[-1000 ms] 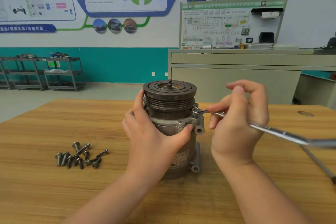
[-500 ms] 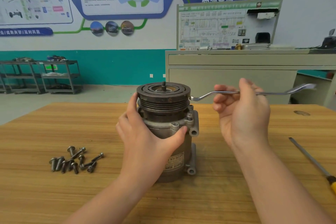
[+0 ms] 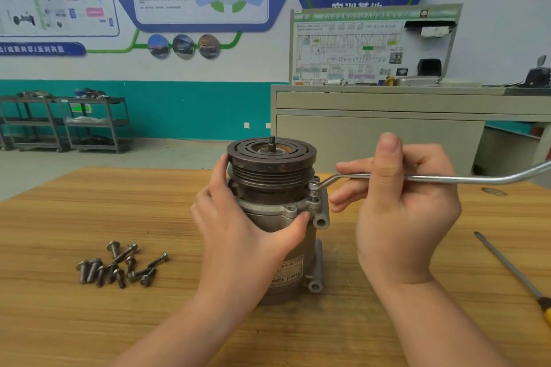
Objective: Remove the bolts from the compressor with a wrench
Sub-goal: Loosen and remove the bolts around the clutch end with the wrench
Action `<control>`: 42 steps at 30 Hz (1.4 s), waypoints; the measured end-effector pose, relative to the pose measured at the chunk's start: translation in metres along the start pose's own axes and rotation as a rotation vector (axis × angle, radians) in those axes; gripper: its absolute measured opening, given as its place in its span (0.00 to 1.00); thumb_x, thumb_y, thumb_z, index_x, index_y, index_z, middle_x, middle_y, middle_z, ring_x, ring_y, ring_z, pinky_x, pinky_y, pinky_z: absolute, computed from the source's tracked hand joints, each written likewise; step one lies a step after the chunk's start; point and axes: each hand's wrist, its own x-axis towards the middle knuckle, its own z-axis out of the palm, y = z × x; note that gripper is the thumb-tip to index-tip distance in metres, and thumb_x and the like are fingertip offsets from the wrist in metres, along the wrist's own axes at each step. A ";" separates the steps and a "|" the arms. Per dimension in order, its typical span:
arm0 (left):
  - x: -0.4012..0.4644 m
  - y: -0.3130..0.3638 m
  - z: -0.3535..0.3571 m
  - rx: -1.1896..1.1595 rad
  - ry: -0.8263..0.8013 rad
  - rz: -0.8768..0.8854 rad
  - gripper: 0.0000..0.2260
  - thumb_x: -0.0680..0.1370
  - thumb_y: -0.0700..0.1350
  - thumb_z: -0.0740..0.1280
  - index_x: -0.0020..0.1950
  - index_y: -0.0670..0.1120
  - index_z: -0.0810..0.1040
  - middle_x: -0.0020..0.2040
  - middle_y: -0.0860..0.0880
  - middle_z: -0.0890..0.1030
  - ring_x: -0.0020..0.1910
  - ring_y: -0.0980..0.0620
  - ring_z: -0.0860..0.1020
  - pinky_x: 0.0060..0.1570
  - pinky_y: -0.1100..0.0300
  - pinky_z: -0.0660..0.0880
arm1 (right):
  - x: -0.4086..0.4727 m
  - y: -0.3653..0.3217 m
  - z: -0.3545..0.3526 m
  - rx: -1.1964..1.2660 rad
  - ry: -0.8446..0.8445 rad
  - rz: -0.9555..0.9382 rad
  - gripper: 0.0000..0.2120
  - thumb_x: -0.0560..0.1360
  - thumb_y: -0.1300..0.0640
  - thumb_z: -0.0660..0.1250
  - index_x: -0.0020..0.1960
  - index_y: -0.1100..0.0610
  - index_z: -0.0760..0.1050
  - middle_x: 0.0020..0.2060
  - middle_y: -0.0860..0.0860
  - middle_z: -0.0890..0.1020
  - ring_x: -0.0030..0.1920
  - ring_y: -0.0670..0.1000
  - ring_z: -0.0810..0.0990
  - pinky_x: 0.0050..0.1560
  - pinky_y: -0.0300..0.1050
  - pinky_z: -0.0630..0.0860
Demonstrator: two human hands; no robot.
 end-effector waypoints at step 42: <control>0.000 0.001 -0.001 -0.018 -0.004 -0.016 0.52 0.59 0.63 0.74 0.76 0.57 0.50 0.60 0.55 0.61 0.59 0.62 0.55 0.62 0.60 0.56 | -0.023 -0.005 0.019 -0.237 0.108 -0.109 0.19 0.83 0.47 0.51 0.39 0.55 0.68 0.26 0.51 0.77 0.24 0.48 0.74 0.26 0.39 0.71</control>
